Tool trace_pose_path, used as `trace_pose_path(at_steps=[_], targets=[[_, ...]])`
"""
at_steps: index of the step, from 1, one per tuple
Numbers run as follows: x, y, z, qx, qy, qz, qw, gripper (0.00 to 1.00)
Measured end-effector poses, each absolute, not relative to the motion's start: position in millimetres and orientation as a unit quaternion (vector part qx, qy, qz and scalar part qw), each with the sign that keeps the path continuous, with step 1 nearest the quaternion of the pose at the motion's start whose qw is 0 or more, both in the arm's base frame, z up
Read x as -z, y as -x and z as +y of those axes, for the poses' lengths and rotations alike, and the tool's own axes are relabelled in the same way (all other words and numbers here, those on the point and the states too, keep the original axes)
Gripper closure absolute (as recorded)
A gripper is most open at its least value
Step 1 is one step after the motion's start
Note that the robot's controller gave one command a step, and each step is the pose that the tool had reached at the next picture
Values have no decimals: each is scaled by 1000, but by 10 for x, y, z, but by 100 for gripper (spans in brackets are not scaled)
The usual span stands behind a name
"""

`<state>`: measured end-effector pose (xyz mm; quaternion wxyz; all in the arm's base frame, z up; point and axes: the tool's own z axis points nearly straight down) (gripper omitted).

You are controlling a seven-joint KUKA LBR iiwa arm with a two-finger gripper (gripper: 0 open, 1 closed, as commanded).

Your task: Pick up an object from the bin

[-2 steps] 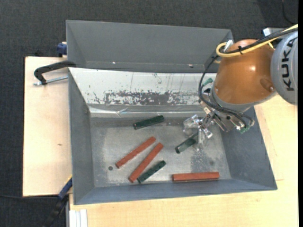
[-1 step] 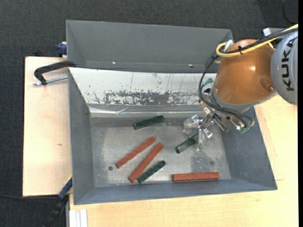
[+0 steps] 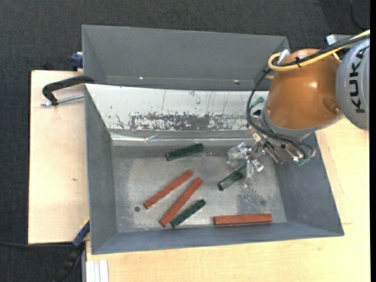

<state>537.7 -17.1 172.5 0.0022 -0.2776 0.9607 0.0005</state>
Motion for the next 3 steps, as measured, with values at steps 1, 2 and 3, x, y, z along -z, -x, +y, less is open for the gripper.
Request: trace_pose_path(at_steps=[1,2,3], targets=[[-1725,-5377,-171,0,278,961,2,100],[-1725,-5377,-171,0,278,961,2,100],[-1725,-5377,-171,0,278,961,2,100]])
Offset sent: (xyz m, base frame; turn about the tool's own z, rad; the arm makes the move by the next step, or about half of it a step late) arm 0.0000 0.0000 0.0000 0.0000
